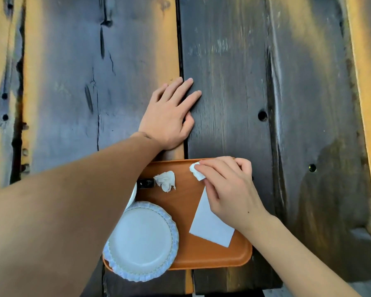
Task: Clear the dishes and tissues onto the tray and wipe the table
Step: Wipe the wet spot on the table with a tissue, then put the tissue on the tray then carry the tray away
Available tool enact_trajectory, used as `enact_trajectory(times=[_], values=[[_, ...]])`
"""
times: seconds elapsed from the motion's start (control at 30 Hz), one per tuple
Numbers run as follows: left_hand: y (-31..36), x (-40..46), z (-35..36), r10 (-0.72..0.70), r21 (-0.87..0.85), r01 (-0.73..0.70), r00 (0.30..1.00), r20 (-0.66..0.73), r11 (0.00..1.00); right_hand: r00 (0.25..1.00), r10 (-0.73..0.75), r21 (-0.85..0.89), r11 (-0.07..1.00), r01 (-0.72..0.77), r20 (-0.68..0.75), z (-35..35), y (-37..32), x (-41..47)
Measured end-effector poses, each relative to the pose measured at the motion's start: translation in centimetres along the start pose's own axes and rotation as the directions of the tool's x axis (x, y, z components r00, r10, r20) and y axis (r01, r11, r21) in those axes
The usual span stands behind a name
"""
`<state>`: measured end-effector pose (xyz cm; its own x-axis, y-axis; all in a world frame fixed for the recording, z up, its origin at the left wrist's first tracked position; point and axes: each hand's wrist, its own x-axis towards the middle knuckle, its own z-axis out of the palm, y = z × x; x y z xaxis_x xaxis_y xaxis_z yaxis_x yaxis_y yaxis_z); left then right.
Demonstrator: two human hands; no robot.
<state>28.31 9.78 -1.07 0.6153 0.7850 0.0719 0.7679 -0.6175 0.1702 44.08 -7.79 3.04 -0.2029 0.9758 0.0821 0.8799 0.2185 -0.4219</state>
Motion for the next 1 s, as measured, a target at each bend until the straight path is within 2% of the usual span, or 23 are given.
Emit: enact_trajectory(times=[0.13,0.23,0.37,0.43,0.53,0.63,0.7,0.8,0.93,1.0], values=[[0.1,0.0,0.0,0.002,0.045,-0.005,0.998,0.056,0.999,0.994,0.105,-0.002,0.994,-0.105,-0.002,-0.7,-1.2,-2.9],[0.3,0.0,-0.3,-0.012,0.083,0.0,0.989,0.147,0.997,0.988,0.152,-0.086,0.985,-0.15,0.009,-0.4,-2.2,-6.3],[2.0,0.7,-1.7,-0.078,0.051,0.067,0.96,0.268,0.996,0.972,0.234,-0.15,0.96,-0.235,-0.025,-0.2,-2.0,-8.7],[3.2,0.0,-2.4,-0.113,0.016,0.114,0.954,0.279,0.993,0.977,0.215,-0.146,0.966,-0.212,0.006,-0.1,-2.1,-8.8],[5.5,-2.6,-4.8,-0.213,-0.104,0.237,0.957,0.199,0.966,0.979,0.176,-0.192,0.969,-0.154,0.101,0.5,-2.2,-8.5],[8.0,-7.9,-8.3,-0.349,-0.274,0.335,0.937,-0.003,0.902,0.976,0.161,-0.233,0.964,-0.124,0.144,0.9,-2.0,-8.6],[9.7,-13.2,-10.5,-0.444,-0.349,0.386,0.891,-0.1,0.854,0.979,0.133,-0.243,0.966,-0.093,0.154,0.9,-1.7,-9.1],[12.0,-21.4,-11.6,-0.586,-0.395,0.501,0.8,-0.127,0.77,0.975,0.093,-0.236,0.971,-0.044,0.202,0.8,-1.5,-10.5],[13.0,-28.6,-10.5,-0.738,-0.397,0.674,0.674,-0.016,0.624,0.957,0.1,-0.22,0.975,-0.039,0.274,0.2,-2.0,-11.5],[12.4,-30.2,-9.5,-0.824,-0.442,0.754,0.563,0.056,0.485,0.952,0.128,-0.167,0.982,-0.083,0.279,0.0,-2.4,-11.4]])
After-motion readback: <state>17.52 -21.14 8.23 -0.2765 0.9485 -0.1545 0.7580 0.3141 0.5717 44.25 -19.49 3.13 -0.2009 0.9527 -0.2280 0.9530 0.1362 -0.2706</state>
